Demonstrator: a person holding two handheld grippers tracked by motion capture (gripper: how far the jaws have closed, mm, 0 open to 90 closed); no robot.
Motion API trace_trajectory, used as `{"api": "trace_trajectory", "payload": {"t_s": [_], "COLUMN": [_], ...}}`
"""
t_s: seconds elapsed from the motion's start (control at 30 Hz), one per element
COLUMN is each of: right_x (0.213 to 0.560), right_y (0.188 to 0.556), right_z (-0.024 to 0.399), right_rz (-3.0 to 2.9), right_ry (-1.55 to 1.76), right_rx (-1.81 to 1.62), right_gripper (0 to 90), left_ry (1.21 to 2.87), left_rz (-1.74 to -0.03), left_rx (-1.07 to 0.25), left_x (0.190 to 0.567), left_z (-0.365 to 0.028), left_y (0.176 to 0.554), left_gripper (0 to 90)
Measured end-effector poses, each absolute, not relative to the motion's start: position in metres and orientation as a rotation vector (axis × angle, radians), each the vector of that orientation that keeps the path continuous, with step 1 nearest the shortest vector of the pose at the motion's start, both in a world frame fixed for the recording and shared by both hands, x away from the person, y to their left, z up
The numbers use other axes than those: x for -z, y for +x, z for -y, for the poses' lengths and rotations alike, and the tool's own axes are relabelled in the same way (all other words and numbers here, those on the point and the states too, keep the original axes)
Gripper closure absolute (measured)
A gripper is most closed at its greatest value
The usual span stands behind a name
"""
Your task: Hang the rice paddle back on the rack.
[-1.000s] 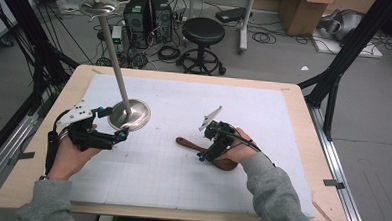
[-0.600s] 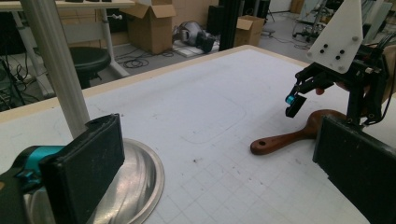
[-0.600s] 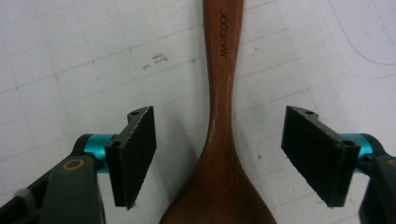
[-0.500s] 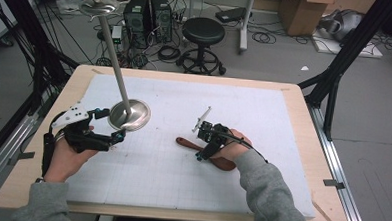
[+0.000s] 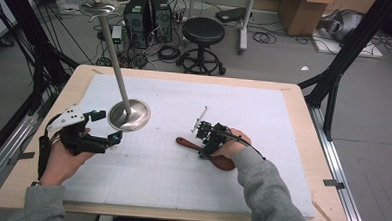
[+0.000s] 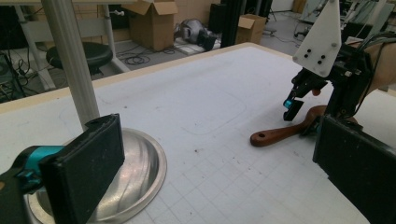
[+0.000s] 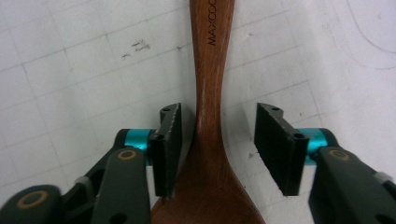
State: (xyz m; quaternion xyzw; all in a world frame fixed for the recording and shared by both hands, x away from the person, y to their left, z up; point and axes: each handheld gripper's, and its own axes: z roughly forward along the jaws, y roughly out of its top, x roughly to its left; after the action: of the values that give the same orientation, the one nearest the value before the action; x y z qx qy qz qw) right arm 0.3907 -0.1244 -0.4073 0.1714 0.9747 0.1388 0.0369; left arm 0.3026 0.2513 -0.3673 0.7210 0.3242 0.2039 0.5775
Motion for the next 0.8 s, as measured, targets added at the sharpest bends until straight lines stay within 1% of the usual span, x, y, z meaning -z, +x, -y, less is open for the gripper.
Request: {"api": "trace_trajectory", "payload": {"t_s": [0.17, 0.23, 0.43, 0.63, 0.8], "right_x": [0.407, 0.407, 0.407, 0.406, 0.406], "right_y": [0.391, 0.391, 0.389, 0.389, 0.388], "right_z": [0.123, 0.122, 0.118, 0.117, 0.113], "right_rz": [-3.000, -3.005, -3.012, -3.022, -3.004], "right_ry": [0.534, 0.550, 0.553, 0.563, 0.611], "right_rx": [-0.402, -0.395, -0.363, -0.354, -0.317], "right_gripper": [58.2, 58.8, 64.4, 71.8, 73.3], "left_ry": [1.698, 1.697, 1.700, 1.704, 1.701], "left_rz": [-0.758, -0.757, -0.762, -0.765, -0.768], "left_rx": [-0.471, -0.471, -0.471, -0.469, -0.466], "left_x": [0.369, 0.369, 0.369, 0.370, 0.371], "left_z": [-0.248, -0.248, -0.249, -0.248, -0.249], "left_y": [0.303, 0.303, 0.303, 0.303, 0.303], "left_gripper": [2.5, 2.5, 2.5, 2.5, 2.5]}}
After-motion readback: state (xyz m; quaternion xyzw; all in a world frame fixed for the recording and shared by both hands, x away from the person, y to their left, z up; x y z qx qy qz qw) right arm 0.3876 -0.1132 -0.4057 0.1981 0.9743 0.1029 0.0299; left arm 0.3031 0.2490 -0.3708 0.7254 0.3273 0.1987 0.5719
